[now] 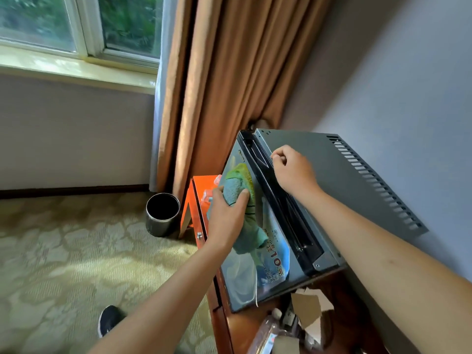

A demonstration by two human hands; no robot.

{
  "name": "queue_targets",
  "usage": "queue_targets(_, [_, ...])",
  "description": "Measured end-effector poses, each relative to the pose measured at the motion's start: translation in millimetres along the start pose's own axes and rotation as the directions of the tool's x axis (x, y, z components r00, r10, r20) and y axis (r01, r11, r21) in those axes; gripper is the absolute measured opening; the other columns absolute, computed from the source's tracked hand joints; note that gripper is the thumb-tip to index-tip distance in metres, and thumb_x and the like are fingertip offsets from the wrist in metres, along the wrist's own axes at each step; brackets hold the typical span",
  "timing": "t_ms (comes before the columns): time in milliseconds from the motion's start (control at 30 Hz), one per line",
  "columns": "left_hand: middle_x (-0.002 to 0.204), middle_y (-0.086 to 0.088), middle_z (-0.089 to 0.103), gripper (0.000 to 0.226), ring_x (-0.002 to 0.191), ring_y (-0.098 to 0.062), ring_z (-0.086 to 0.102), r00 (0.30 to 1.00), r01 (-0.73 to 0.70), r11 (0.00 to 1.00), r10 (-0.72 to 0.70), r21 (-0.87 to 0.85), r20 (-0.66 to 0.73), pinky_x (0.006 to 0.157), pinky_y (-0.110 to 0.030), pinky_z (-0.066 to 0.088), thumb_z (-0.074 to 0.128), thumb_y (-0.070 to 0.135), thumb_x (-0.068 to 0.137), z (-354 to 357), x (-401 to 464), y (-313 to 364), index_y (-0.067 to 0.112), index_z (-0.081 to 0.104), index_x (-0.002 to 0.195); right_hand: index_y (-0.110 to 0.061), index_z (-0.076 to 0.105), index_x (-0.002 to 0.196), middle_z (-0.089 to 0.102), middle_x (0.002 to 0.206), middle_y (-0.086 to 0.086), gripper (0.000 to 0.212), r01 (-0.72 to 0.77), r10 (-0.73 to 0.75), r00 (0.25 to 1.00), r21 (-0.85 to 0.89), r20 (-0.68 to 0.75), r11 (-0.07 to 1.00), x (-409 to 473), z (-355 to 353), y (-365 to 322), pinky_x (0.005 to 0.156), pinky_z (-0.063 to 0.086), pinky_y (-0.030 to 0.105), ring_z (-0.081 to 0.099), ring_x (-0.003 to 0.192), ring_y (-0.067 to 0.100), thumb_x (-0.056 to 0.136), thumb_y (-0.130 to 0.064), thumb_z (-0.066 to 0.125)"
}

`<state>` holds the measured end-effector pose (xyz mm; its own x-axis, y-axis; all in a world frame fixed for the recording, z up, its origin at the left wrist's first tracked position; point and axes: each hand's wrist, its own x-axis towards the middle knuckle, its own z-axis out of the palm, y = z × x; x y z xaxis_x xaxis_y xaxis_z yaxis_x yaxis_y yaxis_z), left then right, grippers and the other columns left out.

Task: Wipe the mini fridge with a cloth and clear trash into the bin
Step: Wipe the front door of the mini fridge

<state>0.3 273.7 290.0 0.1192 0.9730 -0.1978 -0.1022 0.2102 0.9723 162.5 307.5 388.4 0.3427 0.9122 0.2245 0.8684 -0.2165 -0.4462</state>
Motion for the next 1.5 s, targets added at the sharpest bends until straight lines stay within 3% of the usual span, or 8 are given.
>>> queue_targets(167, [0.102,0.013,0.064,0.039,0.089,-0.002,0.064,0.999,-0.022,0.997,0.024,0.071,-0.026,0.076,-0.028,0.054,0.066,0.051,0.092,15,4,5,0.032,0.047,0.121,-0.026,0.061,0.099,0.064,0.080,-0.010,0.018,0.011,-0.010,1.000,0.009,-0.021,1.000,19,11,-6,0.067,0.044,0.032,0.060,0.080,0.016,0.100,-0.026,0.043])
queue_targets(367, [0.103,0.018,0.063,0.043,0.095,-0.005,0.065,1.000,0.008,0.997,-0.006,0.075,-0.029,0.090,-0.040,0.057,0.065,0.050,0.094,35,19,-8,0.030,0.043,0.126,-0.025,0.061,0.095,0.064,0.075,-0.008,0.018,0.010,-0.005,0.997,0.065,-0.078,0.998,39,26,-18,0.070,0.046,0.034,0.059,0.078,0.018,0.098,-0.025,0.043])
queue_targets(700, [0.101,0.005,0.064,0.039,0.089,-0.014,0.064,0.993,0.108,0.992,-0.104,0.066,-0.059,0.071,-0.035,0.049,0.058,0.047,0.098,31,104,0,0.021,0.043,0.124,-0.026,0.062,0.096,0.057,0.069,-0.010,0.023,0.023,-0.014,0.998,0.135,-0.067,0.991,69,51,-37,0.064,0.039,0.032,0.056,0.073,0.016,0.097,-0.020,0.040])
queue_targets(833, [0.105,0.005,0.065,0.044,0.095,-0.015,0.066,0.989,0.146,0.989,-0.146,0.012,-0.024,0.080,-0.037,0.055,0.061,0.050,0.094,23,118,-8,0.023,0.044,0.124,-0.028,0.063,0.094,0.058,0.068,-0.010,0.027,-0.012,0.028,0.998,0.257,-0.057,0.966,65,58,-34,0.065,0.045,0.034,0.056,0.068,0.013,0.095,-0.018,0.037])
queue_targets(933, [0.100,0.009,0.065,0.040,0.092,-0.013,0.067,0.992,0.125,0.992,-0.125,0.017,-0.026,0.076,-0.033,0.055,0.062,0.050,0.094,25,99,-20,0.026,0.045,0.121,-0.025,0.063,0.091,0.053,0.061,-0.007,0.026,-0.023,0.060,0.994,0.367,-0.091,0.930,64,57,-32,0.060,0.043,0.034,0.049,0.057,0.011,0.093,-0.015,0.038])
queue_targets(1033, [0.107,0.011,0.068,0.035,0.098,-0.008,0.069,0.995,0.100,0.994,-0.100,-0.038,0.020,0.087,-0.038,0.058,0.064,0.052,0.091,29,67,-34,0.037,0.045,0.116,-0.024,0.062,0.091,0.048,0.058,-0.008,0.026,-0.035,0.082,0.992,0.419,-0.094,0.907,66,56,-31,0.058,0.039,0.034,0.044,0.054,0.011,0.092,-0.014,0.038])
queue_targets(1333, [0.099,0.008,0.065,0.037,0.089,-0.008,0.066,0.994,0.111,0.994,-0.111,-0.010,-0.018,0.074,-0.031,0.053,0.063,0.049,0.094,25,108,-7,0.025,0.049,0.118,-0.030,0.060,0.088,0.052,0.057,-0.008,0.026,-0.046,0.062,0.997,0.324,-0.040,0.945,70,61,-28,0.060,0.039,0.033,0.049,0.057,0.012,0.093,-0.018,0.037])
queue_targets(1500, [0.102,0.001,0.066,0.042,0.093,-0.018,0.067,0.971,0.240,0.970,-0.240,0.034,0.005,0.087,-0.047,0.057,0.061,0.055,0.089,16,130,-16,0.027,0.047,0.117,-0.030,0.061,0.090,0.054,0.061,-0.008,0.027,-0.044,0.057,0.998,0.274,-0.039,0.961,72,63,-27,0.062,0.042,0.035,0.052,0.063,0.015,0.093,-0.021,0.035])
